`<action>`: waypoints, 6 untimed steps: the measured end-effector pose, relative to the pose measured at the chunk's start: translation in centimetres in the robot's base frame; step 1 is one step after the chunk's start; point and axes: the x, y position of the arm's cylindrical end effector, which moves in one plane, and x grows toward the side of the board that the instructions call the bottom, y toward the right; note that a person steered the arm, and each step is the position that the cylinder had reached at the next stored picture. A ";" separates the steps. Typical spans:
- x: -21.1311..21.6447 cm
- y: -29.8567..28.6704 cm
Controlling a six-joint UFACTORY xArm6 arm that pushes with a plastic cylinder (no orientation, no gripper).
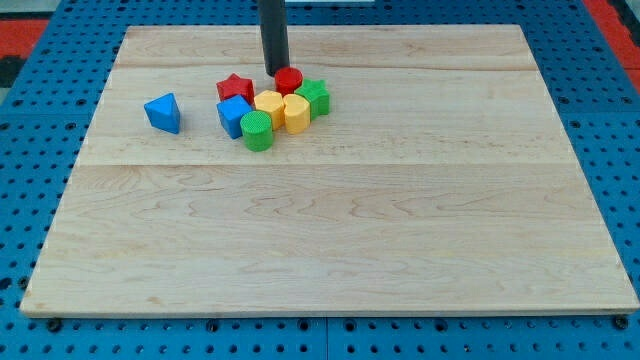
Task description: Push the red star into red circle
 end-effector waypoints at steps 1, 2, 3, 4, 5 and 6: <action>0.7 -1.0; -2.5 -6.9; 0.8 -11.5; 3.1 -8.9; 2.9 -3.8; 2.9 -7.5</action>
